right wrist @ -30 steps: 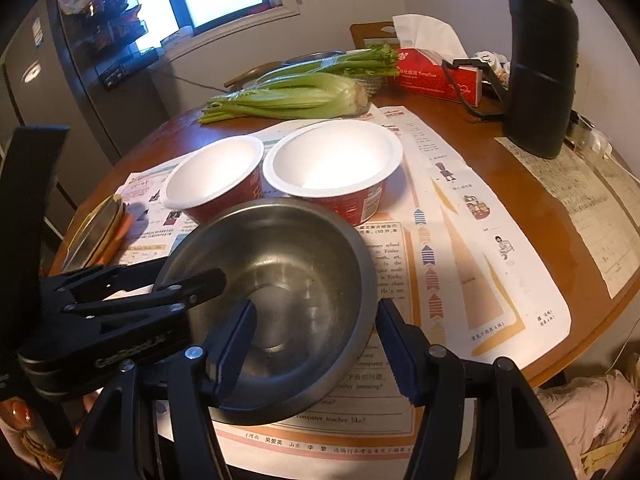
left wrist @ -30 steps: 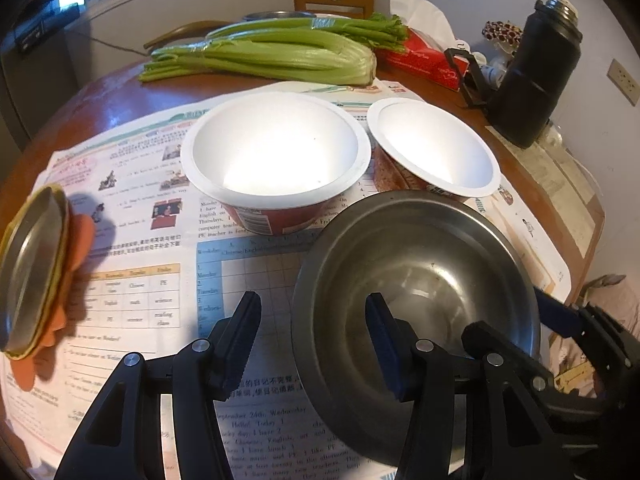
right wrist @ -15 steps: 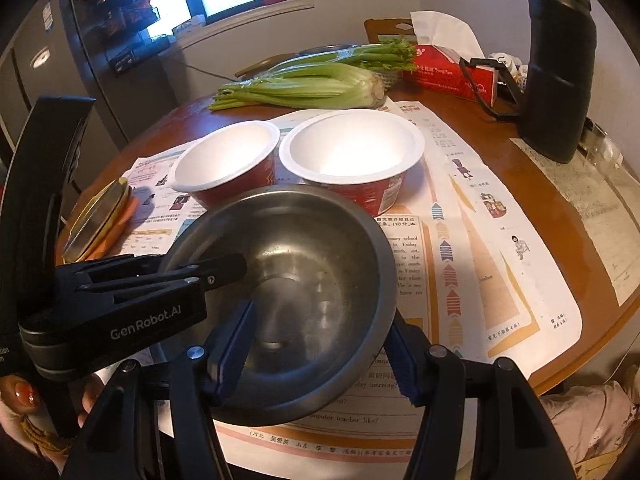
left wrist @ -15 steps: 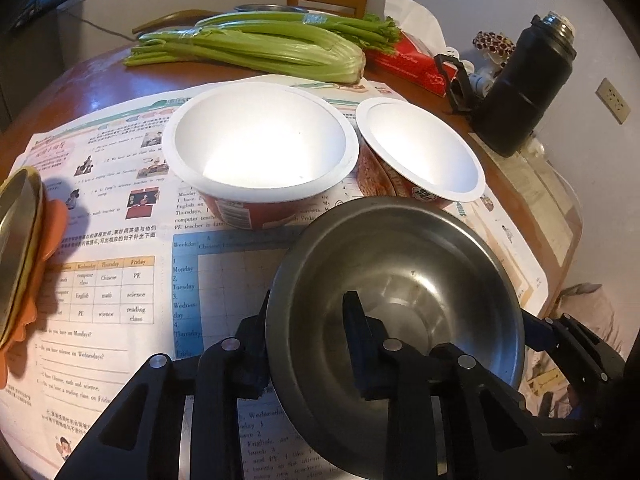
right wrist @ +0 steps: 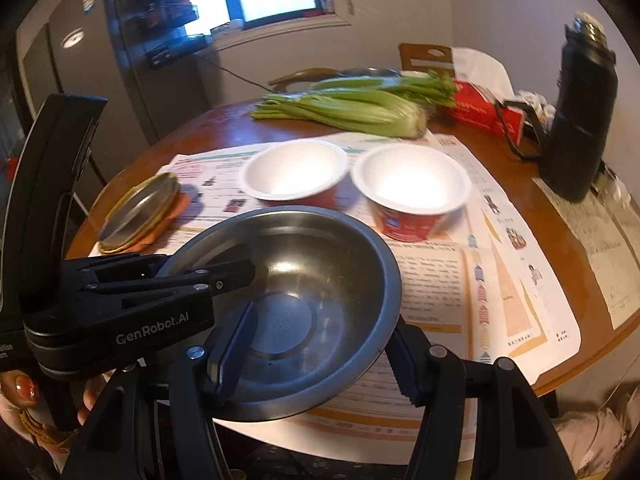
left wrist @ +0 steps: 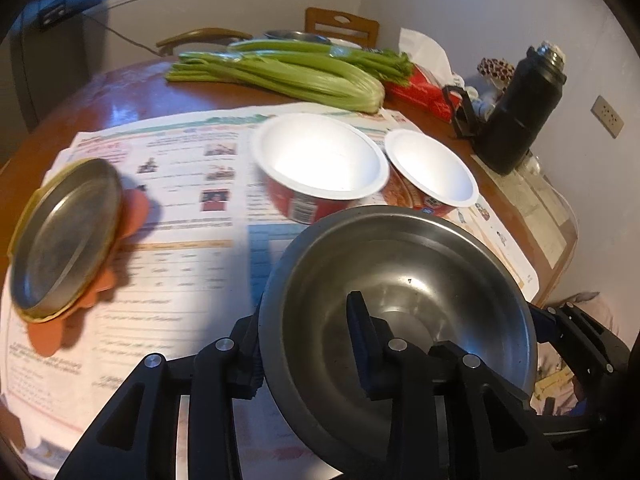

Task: Organize plates and bowls
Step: 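Lift the steel bowl, shift it beside the stack, set it down, release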

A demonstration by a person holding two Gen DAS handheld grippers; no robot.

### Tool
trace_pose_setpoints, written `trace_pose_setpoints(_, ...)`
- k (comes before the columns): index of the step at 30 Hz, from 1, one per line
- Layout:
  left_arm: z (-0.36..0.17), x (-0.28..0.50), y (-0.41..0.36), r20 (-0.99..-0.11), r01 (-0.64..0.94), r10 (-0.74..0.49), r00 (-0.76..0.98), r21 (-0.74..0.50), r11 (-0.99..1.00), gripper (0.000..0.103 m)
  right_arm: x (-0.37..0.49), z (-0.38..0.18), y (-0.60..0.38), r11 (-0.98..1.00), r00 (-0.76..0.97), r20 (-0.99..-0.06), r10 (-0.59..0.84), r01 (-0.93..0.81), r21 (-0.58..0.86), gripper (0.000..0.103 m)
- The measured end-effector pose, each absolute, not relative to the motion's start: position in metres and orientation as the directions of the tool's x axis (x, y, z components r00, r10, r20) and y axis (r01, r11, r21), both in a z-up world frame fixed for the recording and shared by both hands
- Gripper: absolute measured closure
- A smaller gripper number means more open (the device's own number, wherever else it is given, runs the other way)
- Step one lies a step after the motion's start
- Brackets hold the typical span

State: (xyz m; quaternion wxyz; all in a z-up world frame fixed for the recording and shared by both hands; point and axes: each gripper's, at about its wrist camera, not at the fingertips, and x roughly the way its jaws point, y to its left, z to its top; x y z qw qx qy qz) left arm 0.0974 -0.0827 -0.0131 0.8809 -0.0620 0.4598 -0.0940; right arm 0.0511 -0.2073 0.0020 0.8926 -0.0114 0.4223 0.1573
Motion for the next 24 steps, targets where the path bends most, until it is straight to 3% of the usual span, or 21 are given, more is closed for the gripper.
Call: trace_pose_setpoints(24,-0.034,0.084,-0.008,-0.792,-0.004,-0.187,0.581,-0.232,0.973,0.066,0.052,-0.011,-0.129,0.904,0.552,-0.771,0.318,-0.421,0.071,0.041)
